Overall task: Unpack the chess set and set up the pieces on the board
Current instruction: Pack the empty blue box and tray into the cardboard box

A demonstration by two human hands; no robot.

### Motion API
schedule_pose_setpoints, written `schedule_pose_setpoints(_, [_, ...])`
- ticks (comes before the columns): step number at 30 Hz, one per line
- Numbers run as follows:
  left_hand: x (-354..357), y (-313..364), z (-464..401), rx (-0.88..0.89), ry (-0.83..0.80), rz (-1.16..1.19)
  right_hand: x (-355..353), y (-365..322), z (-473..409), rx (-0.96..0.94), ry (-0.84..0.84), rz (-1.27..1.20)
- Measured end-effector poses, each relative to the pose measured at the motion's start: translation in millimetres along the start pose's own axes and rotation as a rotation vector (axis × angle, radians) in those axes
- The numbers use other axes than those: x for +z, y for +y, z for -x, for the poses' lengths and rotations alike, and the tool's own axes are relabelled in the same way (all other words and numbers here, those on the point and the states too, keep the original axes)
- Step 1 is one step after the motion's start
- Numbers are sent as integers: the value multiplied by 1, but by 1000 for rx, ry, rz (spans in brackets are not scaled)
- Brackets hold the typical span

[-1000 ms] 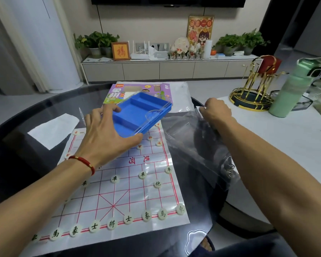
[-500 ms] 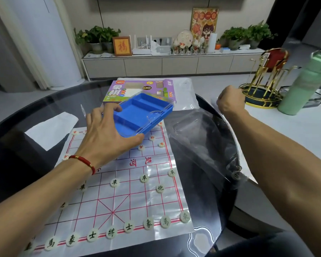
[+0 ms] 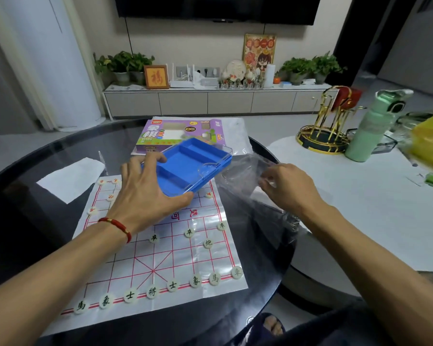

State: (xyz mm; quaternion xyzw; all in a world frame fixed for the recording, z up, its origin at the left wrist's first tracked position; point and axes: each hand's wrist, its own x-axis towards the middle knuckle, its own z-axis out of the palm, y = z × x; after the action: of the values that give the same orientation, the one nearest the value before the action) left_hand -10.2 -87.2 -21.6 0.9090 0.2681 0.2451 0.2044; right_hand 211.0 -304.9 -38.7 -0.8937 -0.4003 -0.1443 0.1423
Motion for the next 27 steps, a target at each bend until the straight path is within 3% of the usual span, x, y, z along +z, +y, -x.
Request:
schedule_pose_setpoints(7, [-6,1,18,42,78,12,-26,-98,24,264,-17,-991])
schedule_pose_setpoints(12, [-14,-9,36,54,163,21,-16,-138,21,475,-250,-1527])
schedule_pose_setpoints(17, [-26,-24,43,-10,175,92,-7,-159,15,441,-243,-1719])
schedule_pose_setpoints(27, [-37,-44,42,-110,258,228,-3,-190,3,459,-324,-1787])
